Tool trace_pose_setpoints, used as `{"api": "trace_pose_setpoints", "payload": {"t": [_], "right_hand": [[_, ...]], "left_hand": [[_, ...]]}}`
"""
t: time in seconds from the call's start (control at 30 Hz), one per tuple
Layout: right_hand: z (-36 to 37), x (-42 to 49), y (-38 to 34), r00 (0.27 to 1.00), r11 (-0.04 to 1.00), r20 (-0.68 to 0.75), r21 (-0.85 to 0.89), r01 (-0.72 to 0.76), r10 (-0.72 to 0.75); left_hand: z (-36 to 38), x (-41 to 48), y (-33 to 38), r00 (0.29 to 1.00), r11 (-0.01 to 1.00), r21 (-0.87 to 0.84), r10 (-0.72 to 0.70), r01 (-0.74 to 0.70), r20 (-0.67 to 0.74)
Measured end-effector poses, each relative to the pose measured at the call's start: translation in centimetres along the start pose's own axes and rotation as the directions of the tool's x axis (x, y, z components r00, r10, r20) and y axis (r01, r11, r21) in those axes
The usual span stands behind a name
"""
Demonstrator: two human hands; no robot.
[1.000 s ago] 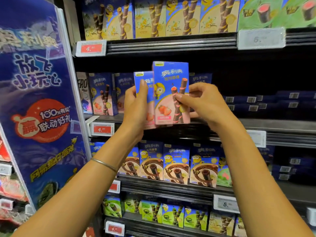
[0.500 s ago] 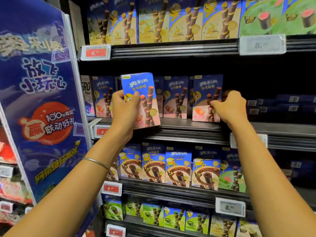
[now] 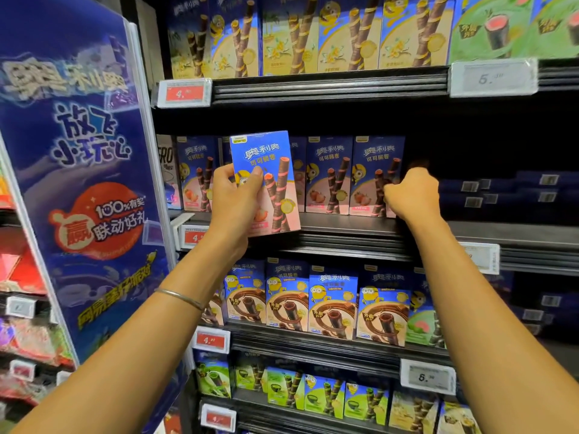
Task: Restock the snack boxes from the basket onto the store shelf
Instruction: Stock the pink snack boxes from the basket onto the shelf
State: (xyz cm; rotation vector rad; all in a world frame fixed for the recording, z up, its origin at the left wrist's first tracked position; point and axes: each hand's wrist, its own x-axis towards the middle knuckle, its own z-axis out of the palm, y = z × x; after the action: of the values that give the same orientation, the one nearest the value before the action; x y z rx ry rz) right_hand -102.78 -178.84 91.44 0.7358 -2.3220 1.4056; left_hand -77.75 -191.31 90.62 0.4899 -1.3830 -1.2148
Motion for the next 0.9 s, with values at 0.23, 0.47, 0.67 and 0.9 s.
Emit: {"api": "trace_pose_setpoints", "payload": {"t": [0.23,0.47,0.67,0.9], "right_hand": [[0.5,-0.4,-0.2,0.998,0.998,-0.017,-0.022,0.053,-0.053],[1.8,-1.2,-1.7,0.998,0.981,0.042,-0.194,-0.027,0.036],[2.7,-1.7,-3.0,0.996,0.949,0.069,-0.314,-0.027,0.051],[2.0,-3.2,-4.1,0.997,0.972,-0.081,-0.231,-0.034,0.015]], "left_hand": [[-0.1,0.0,-0.2,1.0,1.0,-0.028,-0.006,0.006,-0.003],[0.0,-0.1,-0.1,1.0,0.999,-0.045,-0.014,0.014,0.0],[0.0,-0.1,-0.1,1.0,0.998,-0.067,-0.007,0.007,0.005],[-0.4,0.2,-0.3,0.999,0.998,-0.051,-0.031,0.031,0.015]]}}
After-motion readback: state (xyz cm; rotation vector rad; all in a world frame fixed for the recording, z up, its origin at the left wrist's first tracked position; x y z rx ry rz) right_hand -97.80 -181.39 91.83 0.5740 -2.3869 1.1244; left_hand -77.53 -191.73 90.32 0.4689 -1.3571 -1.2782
